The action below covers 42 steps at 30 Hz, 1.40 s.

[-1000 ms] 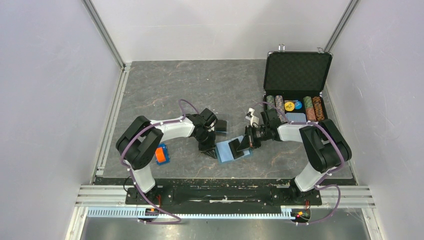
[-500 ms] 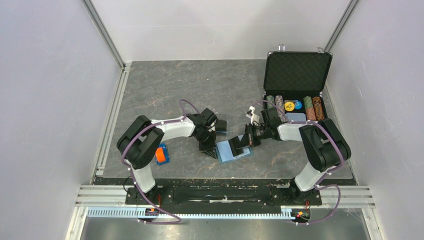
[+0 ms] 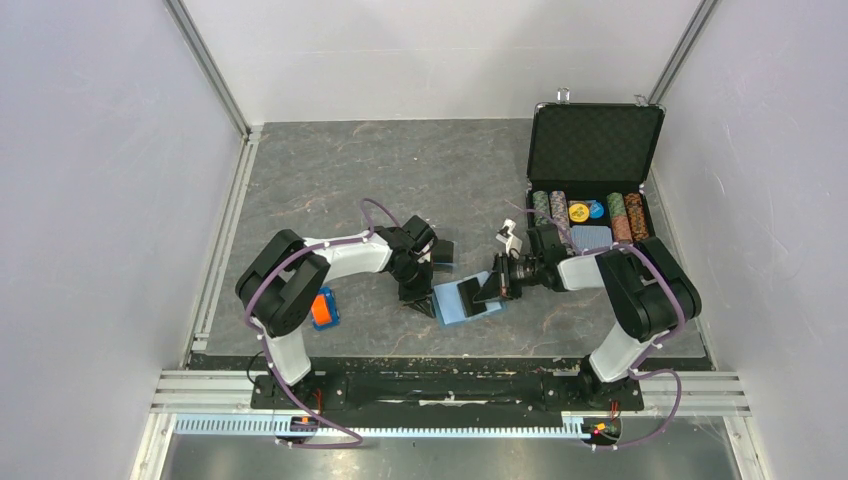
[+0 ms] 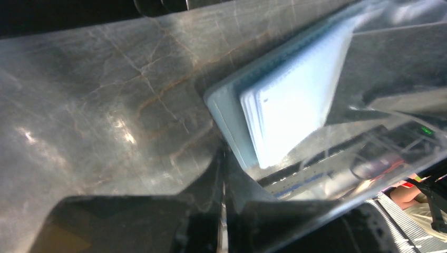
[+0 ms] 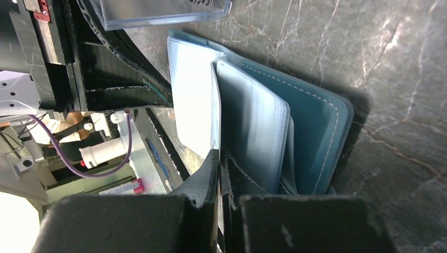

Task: Put the credit cards into the card holder
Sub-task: Insert the credit card into the card holder.

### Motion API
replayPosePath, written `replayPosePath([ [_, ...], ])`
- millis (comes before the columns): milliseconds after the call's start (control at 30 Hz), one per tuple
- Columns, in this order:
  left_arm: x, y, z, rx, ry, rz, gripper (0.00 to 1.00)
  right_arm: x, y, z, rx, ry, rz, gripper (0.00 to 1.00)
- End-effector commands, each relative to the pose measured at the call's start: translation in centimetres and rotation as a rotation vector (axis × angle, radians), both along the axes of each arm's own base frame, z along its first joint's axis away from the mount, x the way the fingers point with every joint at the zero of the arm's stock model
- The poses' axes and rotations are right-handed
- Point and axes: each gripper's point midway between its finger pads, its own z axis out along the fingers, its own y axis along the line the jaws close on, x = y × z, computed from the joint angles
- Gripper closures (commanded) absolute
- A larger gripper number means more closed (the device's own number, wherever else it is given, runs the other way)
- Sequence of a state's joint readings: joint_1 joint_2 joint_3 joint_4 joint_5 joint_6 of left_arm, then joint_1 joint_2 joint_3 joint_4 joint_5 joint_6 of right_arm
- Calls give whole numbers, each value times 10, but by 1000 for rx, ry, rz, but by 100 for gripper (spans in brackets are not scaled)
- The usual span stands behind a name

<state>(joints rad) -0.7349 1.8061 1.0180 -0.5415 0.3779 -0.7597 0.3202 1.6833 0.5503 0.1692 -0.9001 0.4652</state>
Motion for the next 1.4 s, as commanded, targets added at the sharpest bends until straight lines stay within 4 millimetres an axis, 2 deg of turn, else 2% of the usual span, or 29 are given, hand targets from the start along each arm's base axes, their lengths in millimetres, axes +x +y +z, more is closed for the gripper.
replayPosePath([
  [0, 2, 2, -15, 33, -36, -54, 96, -12, -2, -5, -3, 26, -7, 100],
  [400, 2, -1, -14, 31, -41, -60, 96, -16, 5, -5, 38, 50, -2, 100],
  [600, 2, -2, -13, 30, -43, -58, 96, -13, 19, 0, 57, 42, 1, 100],
  [767, 4, -4, -12, 30, -46, -60, 96, -19, 31, 0, 52, 56, 39, 97],
  [833, 4, -4, -10, 29, -49, -60, 96, -19, 34, 0, 39, 54, 49, 95],
  [933, 5, -4, -10, 29, -51, -60, 96, -15, 28, -2, -40, 37, 40, 90],
  [1033, 4, -4, -11, 31, -51, -59, 96, -8, 21, -1, -124, 5, 37, 77],
  [1367, 6, -5, -9, 26, -56, -61, 96, -9, 9, -3, -233, 15, 62, 51],
])
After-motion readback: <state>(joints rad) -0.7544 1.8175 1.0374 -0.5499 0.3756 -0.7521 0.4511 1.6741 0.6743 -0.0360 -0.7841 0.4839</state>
